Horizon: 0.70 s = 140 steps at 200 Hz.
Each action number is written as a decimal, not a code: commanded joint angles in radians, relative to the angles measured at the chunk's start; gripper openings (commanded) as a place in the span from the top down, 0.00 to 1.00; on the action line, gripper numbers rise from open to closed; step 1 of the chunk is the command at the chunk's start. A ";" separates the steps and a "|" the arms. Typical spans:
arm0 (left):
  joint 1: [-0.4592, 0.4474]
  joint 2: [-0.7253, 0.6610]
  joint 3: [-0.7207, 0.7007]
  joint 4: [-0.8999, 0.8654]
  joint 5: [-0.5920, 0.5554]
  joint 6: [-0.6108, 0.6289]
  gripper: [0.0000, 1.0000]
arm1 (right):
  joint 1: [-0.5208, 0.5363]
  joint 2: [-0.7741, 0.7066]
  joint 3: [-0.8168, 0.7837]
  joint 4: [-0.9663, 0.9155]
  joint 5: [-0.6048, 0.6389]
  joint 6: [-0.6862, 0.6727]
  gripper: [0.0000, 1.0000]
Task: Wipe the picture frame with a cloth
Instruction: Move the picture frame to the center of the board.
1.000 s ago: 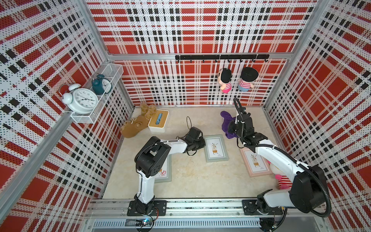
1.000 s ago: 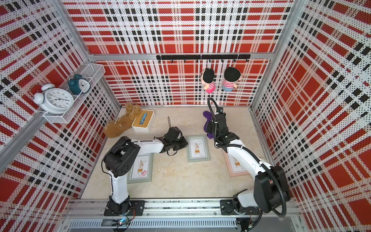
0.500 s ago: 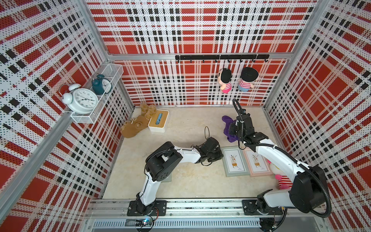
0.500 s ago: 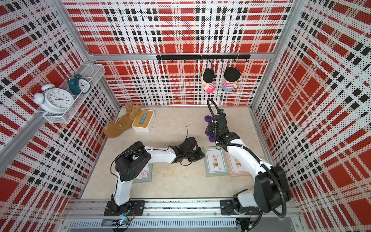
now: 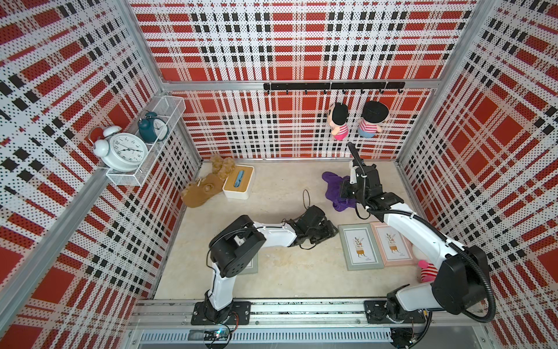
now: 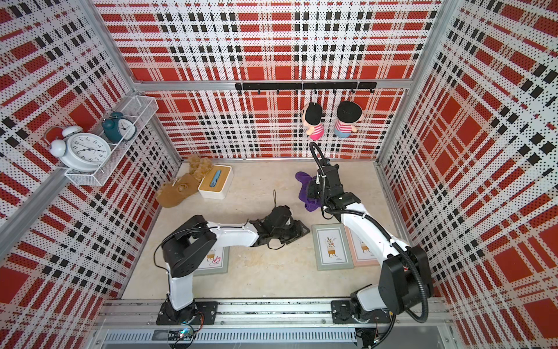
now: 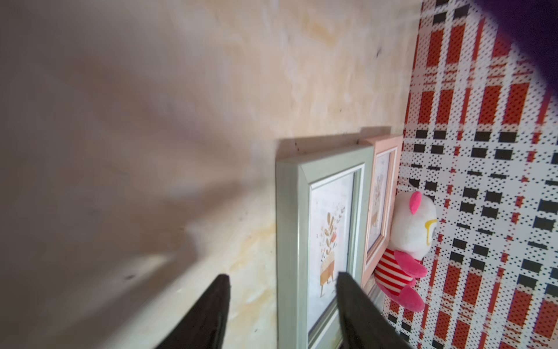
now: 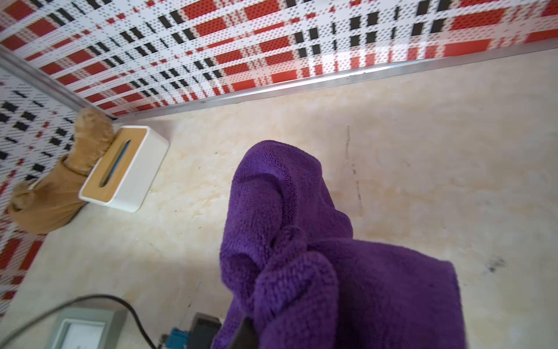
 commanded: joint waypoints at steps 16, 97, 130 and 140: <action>0.173 -0.254 -0.114 -0.163 -0.123 0.133 0.18 | 0.063 0.119 0.042 0.053 -0.208 0.058 1.00; 0.800 -0.579 -0.354 -0.438 -0.212 0.407 0.02 | 0.300 0.434 0.082 0.104 -0.193 0.225 1.00; 0.934 -0.598 -0.468 -0.461 -0.267 0.398 0.00 | 0.333 0.486 0.109 0.071 -0.183 0.235 1.00; 0.959 -0.611 -0.499 -0.466 -0.292 0.389 0.00 | 0.336 0.500 0.120 0.064 -0.194 0.239 1.00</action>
